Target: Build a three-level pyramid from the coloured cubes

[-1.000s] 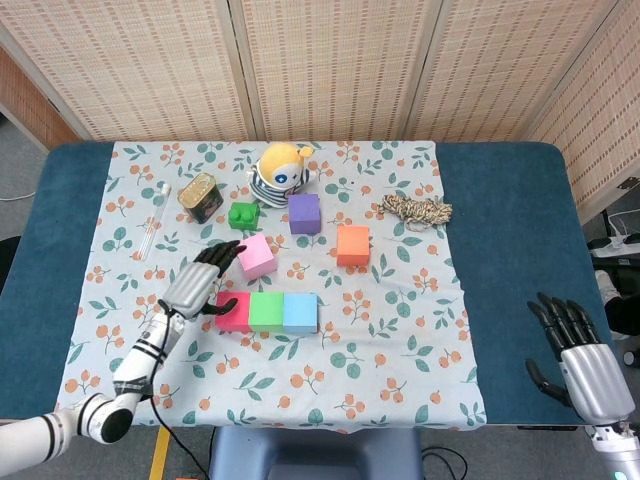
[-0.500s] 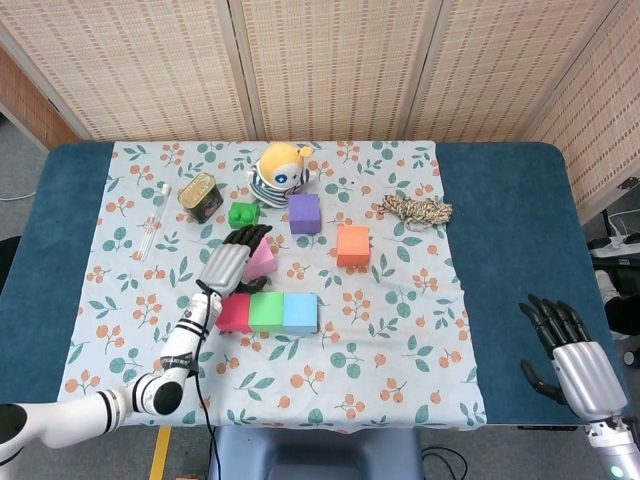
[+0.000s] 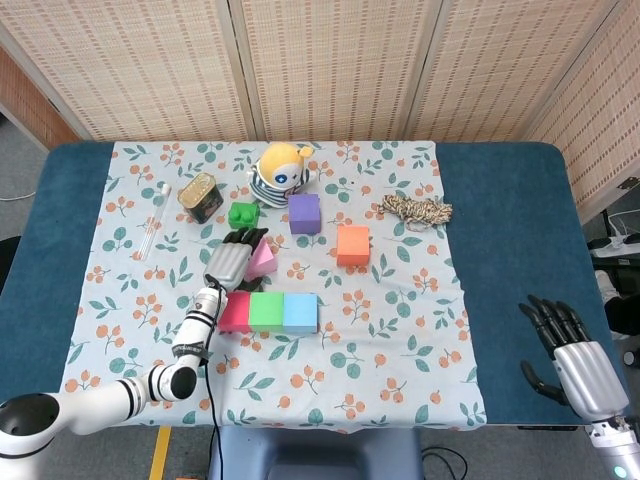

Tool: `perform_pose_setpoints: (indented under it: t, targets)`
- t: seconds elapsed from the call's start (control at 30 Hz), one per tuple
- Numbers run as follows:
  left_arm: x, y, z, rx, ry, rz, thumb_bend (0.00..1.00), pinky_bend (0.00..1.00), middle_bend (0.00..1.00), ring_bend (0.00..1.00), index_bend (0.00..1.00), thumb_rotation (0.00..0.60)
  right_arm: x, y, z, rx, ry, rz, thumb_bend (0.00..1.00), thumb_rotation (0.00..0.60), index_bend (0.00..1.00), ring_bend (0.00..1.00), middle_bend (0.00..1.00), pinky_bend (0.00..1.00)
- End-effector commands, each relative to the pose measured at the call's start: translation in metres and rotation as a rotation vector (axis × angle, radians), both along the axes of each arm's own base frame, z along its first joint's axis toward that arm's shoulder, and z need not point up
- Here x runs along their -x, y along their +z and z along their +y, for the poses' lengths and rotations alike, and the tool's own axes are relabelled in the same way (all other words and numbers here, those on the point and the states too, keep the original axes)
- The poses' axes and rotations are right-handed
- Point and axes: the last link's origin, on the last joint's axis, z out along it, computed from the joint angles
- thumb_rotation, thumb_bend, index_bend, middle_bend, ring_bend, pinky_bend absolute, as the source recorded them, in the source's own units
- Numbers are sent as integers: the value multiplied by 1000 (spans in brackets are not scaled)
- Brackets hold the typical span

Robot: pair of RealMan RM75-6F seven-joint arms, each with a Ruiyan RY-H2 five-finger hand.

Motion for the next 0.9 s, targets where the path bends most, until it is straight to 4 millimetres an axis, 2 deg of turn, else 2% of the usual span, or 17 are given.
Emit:
perform_pose_setpoints:
  t: [0.03, 0.33, 0.5, 0.6, 0.77, 0.9]
  targets:
    - [0, -1, 1, -25, -14, 10, 313, 131, 184, 13, 0, 600, 0, 0, 0, -5, 0, 0, 316, 600, 0, 0, 0, 0]
    - [6, 0, 7, -71, -29, 50, 349, 132, 342, 97, 0, 600, 0, -1, 1, -21, 3, -1, 315, 600, 0, 0, 0, 0]
    - [8, 3, 9, -81, -35, 60, 350, 137, 394, 116, 0, 600, -1, -1, 1, -21, 4, -1, 315, 600, 0, 0, 0, 0]
    - [8, 5, 9, -85, -46, 59, 355, 137, 480, 152, 0, 600, -1, -1, 1, -25, 5, 1, 316, 600, 0, 0, 0, 0]
    - [5, 9, 9, -103, -84, 47, 421, 143, 651, 242, 19, 600, 0, -2, 1, -25, 4, 1, 316, 600, 0, 0, 0, 0]
    - [0, 18, 7, -123, -126, 36, 449, 142, 707, 277, 44, 600, -1, -2, 0, -24, 7, 0, 316, 600, 0, 0, 0, 0]
